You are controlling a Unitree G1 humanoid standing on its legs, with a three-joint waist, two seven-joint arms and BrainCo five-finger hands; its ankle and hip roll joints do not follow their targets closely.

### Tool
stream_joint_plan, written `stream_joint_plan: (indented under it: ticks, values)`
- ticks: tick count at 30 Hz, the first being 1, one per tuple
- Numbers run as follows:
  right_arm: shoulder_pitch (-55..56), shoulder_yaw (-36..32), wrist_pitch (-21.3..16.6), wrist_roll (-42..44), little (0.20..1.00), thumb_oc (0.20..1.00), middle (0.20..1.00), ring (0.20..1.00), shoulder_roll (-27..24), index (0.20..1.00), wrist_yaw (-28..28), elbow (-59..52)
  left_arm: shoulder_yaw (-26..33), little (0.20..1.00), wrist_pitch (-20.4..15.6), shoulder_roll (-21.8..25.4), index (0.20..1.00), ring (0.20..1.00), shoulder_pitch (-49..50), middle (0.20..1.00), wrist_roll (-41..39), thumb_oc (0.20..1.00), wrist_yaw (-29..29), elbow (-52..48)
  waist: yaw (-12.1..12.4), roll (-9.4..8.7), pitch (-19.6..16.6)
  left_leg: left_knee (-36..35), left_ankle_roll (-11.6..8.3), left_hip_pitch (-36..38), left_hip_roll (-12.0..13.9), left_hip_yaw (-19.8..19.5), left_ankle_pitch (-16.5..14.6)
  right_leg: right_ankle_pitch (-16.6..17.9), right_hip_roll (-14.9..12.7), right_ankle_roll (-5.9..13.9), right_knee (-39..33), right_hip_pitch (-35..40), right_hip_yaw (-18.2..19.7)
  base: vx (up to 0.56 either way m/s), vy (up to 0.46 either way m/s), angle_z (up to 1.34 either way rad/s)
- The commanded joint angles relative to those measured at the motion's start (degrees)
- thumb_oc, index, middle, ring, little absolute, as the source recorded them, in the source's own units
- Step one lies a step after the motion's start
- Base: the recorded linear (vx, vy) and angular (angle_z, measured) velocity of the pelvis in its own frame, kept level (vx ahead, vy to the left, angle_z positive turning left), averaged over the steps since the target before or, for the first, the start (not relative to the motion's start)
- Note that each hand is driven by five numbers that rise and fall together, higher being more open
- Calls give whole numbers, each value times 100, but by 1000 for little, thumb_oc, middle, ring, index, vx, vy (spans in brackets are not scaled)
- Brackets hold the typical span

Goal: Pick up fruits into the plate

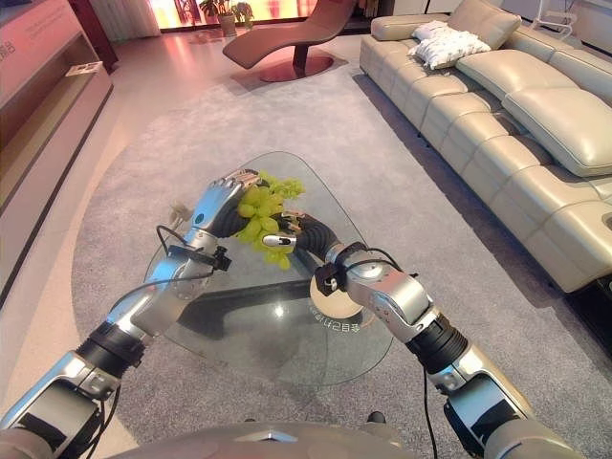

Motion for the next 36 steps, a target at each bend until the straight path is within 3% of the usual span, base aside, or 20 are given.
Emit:
stream_joint_plan:
  ticks: [1,10,18,20,36]
  values:
    - [-566,217,-164,537,1000,1000,1000,1000,506,1000,51,-237,-342,200,-130,-61,200,200,-1202,200,-78,200,58,-675,59,-157,-37,147,101,-50,-60,-14,-601,-515,-231,193,360,135,-209,0,0,0]
    - [-538,447,188,1287,1000,1000,1000,1000,766,1000,-111,-107,-447,200,-72,-191,200,200,-1334,200,119,200,294,-700,80,-190,-43,123,120,-49,-80,-42,-605,-524,-227,187,345,148,-211,0,0,0]
    - [-558,569,-10,1212,1000,1000,1000,1000,868,1000,-77,5,-578,200,-14,-294,200,200,-1456,200,227,200,383,-720,81,-205,-64,118,120,-64,-72,-45,-599,-507,-237,194,321,143,-224,0,0,0]
    - [-583,559,-118,1227,200,200,200,200,879,200,-21,-1,-598,200,12,-313,200,200,-1466,200,253,200,350,-702,70,-206,-72,112,122,-50,-69,-38,-599,-496,-237,198,307,150,-220,0,0,0]
    - [-600,434,-416,929,200,200,200,200,879,200,127,-146,-570,200,-51,-243,200,200,-1389,200,240,200,343,-536,76,-182,-73,116,115,-26,-41,53,-582,-474,-281,212,311,159,-289,0,0,0]
